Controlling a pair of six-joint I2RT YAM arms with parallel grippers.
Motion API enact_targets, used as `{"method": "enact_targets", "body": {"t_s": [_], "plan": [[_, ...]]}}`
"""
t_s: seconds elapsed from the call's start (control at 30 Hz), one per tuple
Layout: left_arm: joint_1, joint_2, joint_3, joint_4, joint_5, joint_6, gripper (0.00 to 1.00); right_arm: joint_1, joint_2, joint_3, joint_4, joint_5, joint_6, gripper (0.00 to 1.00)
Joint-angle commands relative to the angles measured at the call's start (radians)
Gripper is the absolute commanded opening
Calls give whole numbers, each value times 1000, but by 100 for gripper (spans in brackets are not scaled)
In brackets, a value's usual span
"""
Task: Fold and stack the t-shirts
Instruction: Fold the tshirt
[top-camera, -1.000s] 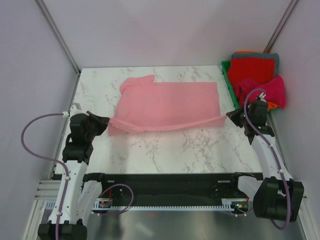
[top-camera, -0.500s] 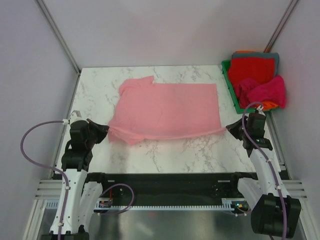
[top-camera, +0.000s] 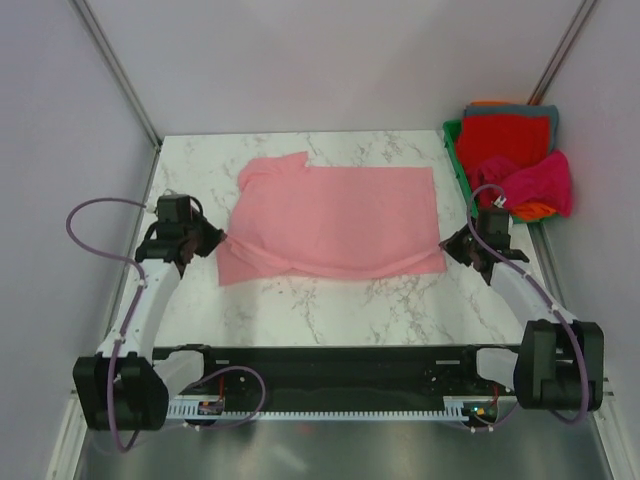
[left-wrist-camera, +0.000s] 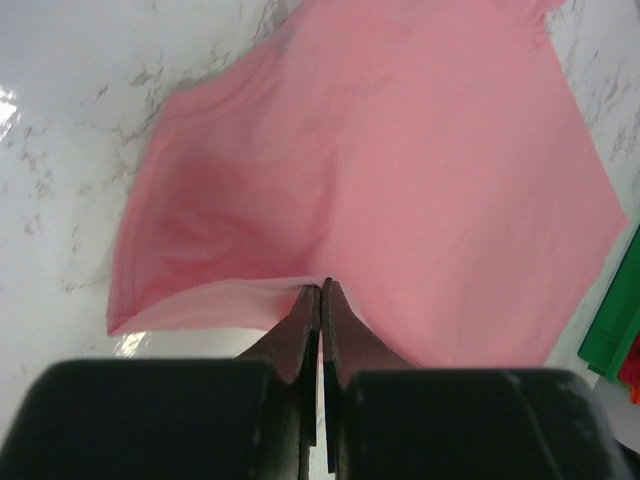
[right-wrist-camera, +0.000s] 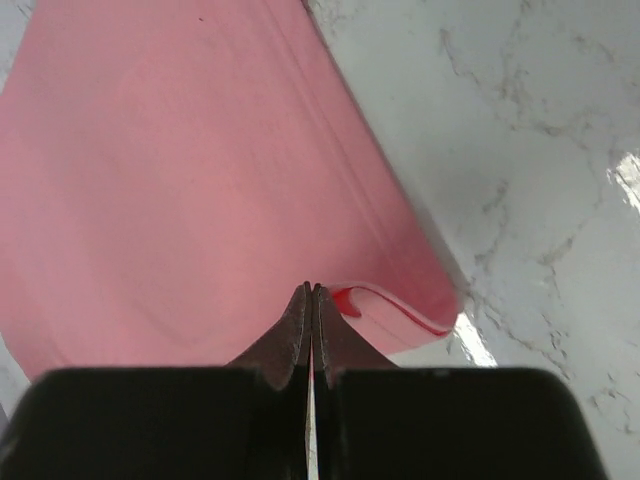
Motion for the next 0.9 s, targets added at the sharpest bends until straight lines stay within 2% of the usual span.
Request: {"method": "enact_targets", "body": {"t_s": [0.0,0.03,0.4,0.87], "plan": [[3,105,127,60,-21,39,2,25,59,94,78,62,46,0],[-25,127,167,60,-24,42,2,25,70,103,82,77,49,0],[-53,364,348,60,-81,30,2,25,226,209,92,143,55,0],[-63,506,473,58,-131,27,2,26,341,258,130,132,55,0]]}}
